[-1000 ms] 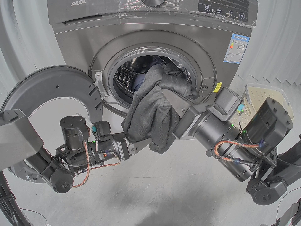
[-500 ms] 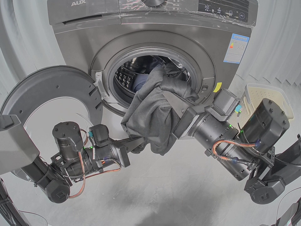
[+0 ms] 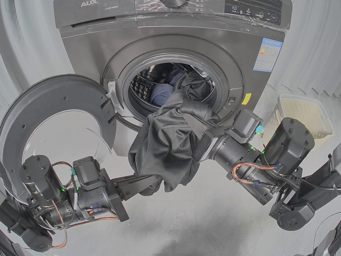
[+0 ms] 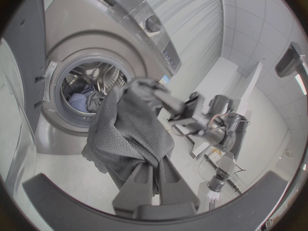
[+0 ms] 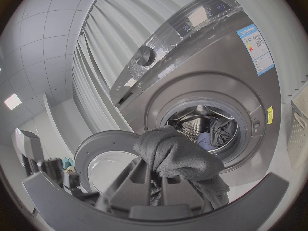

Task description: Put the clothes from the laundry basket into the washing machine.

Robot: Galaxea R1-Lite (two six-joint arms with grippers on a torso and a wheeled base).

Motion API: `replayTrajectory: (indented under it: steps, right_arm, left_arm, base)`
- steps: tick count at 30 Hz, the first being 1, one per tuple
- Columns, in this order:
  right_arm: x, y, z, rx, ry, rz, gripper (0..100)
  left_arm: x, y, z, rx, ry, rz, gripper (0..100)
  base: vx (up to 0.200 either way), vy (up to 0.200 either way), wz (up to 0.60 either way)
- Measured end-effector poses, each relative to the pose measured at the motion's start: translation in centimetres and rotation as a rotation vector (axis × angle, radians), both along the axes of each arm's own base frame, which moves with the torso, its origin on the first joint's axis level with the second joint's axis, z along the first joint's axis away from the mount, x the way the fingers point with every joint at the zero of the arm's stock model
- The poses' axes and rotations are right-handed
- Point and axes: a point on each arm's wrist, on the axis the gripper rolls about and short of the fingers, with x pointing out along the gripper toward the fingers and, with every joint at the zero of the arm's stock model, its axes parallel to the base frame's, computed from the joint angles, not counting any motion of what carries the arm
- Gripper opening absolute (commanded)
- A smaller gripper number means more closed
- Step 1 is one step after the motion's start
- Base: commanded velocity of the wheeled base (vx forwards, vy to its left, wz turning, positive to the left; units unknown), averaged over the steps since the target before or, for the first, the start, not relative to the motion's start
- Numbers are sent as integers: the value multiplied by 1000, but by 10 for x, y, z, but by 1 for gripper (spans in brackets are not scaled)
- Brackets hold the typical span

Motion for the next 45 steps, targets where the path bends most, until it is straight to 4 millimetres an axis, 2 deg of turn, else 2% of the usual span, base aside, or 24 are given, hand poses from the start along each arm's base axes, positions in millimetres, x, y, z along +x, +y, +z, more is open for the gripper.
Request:
replayTrajectory:
  steps: [5,12,13,20,30,38,45]
  right_arm:
    - [2,0,-19,-52,41,-5,0]
    - [-1,-1,-38,-110,82,10,0]
    - [-2,-1,-39,-114,85,12,100]
    - [-7,-6,-53,-168,127,16,100]
    - [-18,-30,-84,-327,197,-10,100]
    - [-19,-33,-90,-353,213,-12,100]
    - [-14,-26,-91,-356,194,-10,100]
  left_arm:
    - [-13,5,17,-44,-63,-25,0]
    - [-14,5,32,-89,-117,-29,0]
    - [-13,5,33,-92,-119,-28,0]
    - [-10,4,42,-120,-147,-10,0]
    - [6,1,57,-173,-186,111,0]
    - [17,-4,53,-164,-176,161,0]
    - [30,-7,45,-157,-160,236,0]
  base:
    - [0,0,0]
    - [0,0,0]
    - [0,0,0]
    - [0,0,0]
    - [0,0,0]
    - [0,0,0]
    - [0,0,0]
